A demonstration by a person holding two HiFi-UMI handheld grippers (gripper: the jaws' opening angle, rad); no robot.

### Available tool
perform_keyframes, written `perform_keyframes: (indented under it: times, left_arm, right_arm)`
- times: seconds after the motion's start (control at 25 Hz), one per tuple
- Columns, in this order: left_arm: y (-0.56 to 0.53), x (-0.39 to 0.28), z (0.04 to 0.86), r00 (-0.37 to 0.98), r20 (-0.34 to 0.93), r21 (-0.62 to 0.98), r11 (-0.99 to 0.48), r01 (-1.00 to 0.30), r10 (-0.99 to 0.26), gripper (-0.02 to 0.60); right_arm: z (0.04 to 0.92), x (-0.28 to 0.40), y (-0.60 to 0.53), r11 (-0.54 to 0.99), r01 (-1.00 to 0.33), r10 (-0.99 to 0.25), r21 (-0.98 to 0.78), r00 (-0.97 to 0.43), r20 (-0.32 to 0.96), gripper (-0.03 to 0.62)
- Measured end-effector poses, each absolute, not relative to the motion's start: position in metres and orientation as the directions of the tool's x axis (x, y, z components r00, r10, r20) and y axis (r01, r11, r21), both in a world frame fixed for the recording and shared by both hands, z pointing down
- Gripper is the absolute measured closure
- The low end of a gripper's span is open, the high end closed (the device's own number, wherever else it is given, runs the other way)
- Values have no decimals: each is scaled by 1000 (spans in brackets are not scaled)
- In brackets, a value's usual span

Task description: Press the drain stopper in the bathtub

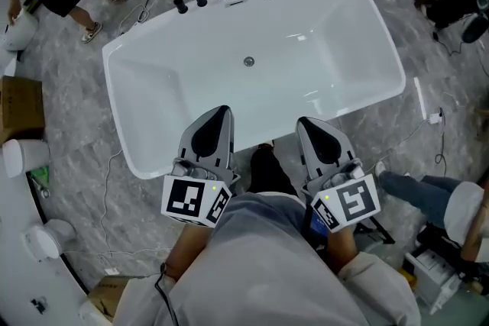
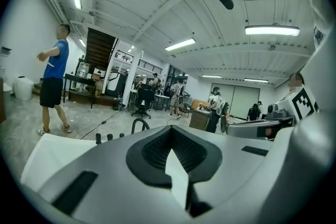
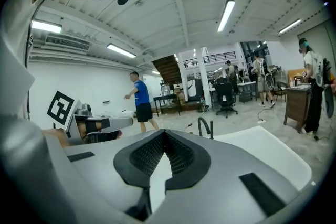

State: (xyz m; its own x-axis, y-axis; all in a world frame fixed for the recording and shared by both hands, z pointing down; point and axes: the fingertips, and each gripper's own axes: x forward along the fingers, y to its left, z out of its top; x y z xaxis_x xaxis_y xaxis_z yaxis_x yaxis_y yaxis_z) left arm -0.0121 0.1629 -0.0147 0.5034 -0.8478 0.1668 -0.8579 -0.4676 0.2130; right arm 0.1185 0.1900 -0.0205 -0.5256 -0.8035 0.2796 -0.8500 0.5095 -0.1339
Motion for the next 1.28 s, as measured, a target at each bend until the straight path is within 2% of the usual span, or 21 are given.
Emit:
perform_keyframes:
  times: [0.2, 0.48, 0.96, 1.28]
  left_arm:
    - [134, 8, -11, 456, 177, 202, -421, -884, -872, 575]
    - [120, 18, -8, 451, 175, 198, -417, -887, -875, 575]
    - [109, 1, -28, 455, 118, 199, -428, -882, -883, 575]
    - [109, -1, -18, 441, 139, 212, -409, -888, -887, 575]
  right_arm:
    - [-14, 131, 153, 568, -809, -762, -151, -586, 276, 579]
    - [-14, 136, 137, 580, -798, -753, -162, -601, 267, 579]
    - [-30, 127, 133, 567, -815, -776, -120, -577, 255, 579]
    - [-27, 135, 135, 552, -826, -781, -118, -561, 273, 579]
